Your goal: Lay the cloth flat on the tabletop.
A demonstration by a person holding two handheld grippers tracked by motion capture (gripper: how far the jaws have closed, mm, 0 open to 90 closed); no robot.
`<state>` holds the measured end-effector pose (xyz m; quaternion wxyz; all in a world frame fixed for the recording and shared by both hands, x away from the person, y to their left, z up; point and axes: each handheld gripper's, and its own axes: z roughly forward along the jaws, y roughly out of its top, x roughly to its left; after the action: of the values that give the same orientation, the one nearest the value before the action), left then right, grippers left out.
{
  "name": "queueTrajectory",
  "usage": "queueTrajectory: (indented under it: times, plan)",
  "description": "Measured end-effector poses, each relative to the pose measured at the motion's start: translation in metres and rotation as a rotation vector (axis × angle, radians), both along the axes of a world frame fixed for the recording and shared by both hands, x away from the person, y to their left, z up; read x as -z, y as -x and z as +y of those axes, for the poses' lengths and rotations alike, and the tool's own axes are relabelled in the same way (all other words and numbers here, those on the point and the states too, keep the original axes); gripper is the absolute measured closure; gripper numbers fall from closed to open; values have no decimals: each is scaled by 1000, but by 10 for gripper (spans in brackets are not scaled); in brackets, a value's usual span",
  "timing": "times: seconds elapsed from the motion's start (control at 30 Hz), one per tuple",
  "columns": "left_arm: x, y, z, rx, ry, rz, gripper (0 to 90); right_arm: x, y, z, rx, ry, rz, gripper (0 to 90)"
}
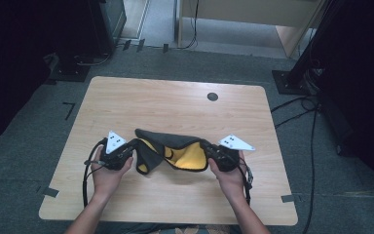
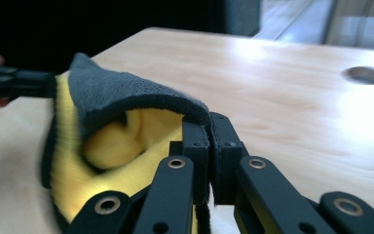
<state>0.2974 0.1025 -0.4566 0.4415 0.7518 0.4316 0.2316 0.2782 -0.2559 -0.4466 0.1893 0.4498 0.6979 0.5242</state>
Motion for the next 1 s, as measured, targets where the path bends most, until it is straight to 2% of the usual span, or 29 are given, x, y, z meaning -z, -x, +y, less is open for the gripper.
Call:
queueTrajectory:
  times: [0.1,0.2,0.3,0.33,0.37,0.4,0.47,0.5,0.57,0.63,0.67,0.7,0.77,0.8,0.87,0.93,1.0]
  plan:
    - [-3,-3,14,-30,37,1,877,-4,-2,-19,50,-22,-6,878]
    - [-5,-5,24,-43,78,9,878,-3,-5,-32,93,-38,14,878]
    - [-5,-4,22,-21,79,13,878,0,-7,-38,113,-58,39,877]
    - [-5,-4,20,-4,81,8,878,0,-8,-38,123,-50,39,877]
    - [-5,-3,18,25,84,6,878,0,-8,-38,129,-41,39,877]
    - [-4,-3,16,83,91,14,877,0,-8,-38,136,-27,38,877]
    - [-3,-4,10,204,87,56,874,1,-8,-40,160,10,41,874]
    - [0,-2,3,280,59,69,871,2,-8,-42,165,16,55,871]
    - [4,0,-5,349,23,87,866,8,-7,-49,175,10,110,866]
    - [8,2,-12,463,30,118,825,17,-6,-56,190,24,154,853]
    - [9,4,-14,516,36,118,795,20,-5,-60,202,35,169,841]
    - [9,5,-17,545,44,118,734,22,-4,-64,219,39,181,815]
    - [8,6,-19,555,63,123,569,24,-3,-74,274,48,189,739]
    - [7,4,-18,550,97,127,537,23,-2,-78,298,54,187,710]
    - [6,1,-14,521,146,130,506,22,-2,-88,354,24,185,664]
    - [6,-2,-10,464,168,121,497,21,0,-88,333,10,185,629]
    - [7,-3,-6,409,197,97,499,24,4,-81,281,40,187,608]
